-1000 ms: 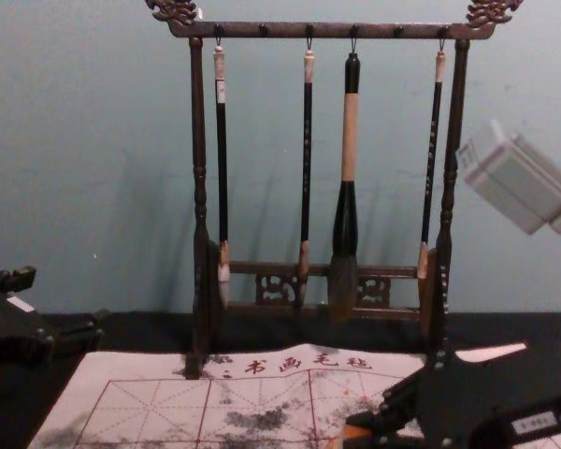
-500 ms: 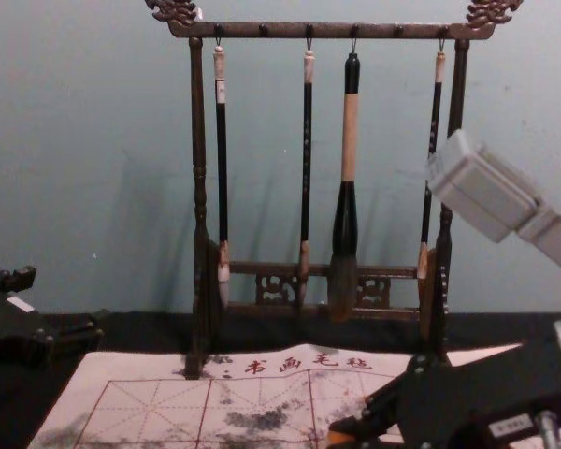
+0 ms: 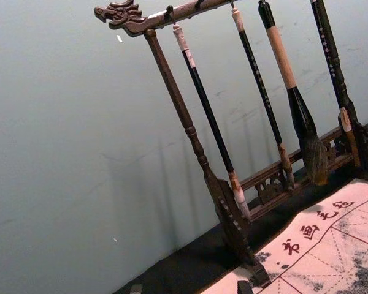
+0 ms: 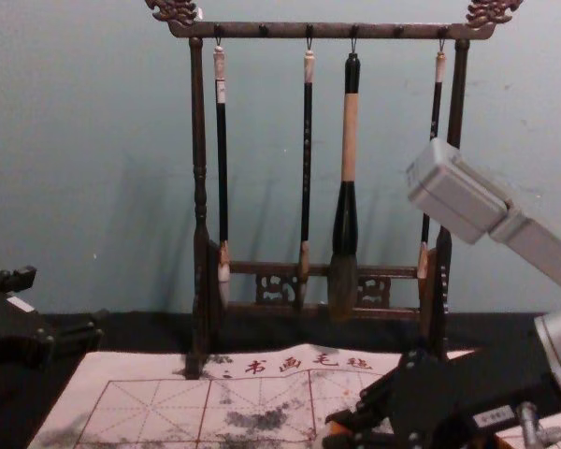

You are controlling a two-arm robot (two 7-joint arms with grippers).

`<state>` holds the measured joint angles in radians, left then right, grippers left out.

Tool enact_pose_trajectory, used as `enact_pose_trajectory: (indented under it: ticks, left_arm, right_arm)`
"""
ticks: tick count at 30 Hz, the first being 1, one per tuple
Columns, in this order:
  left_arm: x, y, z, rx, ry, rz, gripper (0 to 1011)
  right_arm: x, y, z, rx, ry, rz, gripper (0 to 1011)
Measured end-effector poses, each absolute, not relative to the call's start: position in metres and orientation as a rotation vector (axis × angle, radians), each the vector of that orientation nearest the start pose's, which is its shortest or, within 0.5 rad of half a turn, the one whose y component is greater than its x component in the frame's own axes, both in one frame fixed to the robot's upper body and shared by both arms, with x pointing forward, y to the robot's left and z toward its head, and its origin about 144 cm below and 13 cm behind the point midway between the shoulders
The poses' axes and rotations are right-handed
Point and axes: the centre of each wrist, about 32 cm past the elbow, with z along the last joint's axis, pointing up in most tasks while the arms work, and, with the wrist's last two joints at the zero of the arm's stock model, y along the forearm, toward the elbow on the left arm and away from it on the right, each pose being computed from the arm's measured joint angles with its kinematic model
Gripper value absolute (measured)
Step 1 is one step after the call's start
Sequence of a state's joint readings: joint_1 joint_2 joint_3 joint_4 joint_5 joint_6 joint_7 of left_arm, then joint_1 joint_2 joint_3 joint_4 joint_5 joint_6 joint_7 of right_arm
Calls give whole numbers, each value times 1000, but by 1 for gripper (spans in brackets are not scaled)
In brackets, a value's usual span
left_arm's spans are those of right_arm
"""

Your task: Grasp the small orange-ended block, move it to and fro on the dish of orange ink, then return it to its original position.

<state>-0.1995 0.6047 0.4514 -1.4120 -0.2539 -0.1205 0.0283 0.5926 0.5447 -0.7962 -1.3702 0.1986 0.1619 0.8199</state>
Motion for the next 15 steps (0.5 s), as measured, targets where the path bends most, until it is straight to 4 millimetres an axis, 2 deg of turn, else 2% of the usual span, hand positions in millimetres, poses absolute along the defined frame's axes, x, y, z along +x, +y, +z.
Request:
enact_pose_trajectory:
  ticks: [15]
  left_arm:
    - [489,310,1140,304,-285,1248,1002]
  right_arm:
    - [558,-227,1221,-623,-185,-279,107]
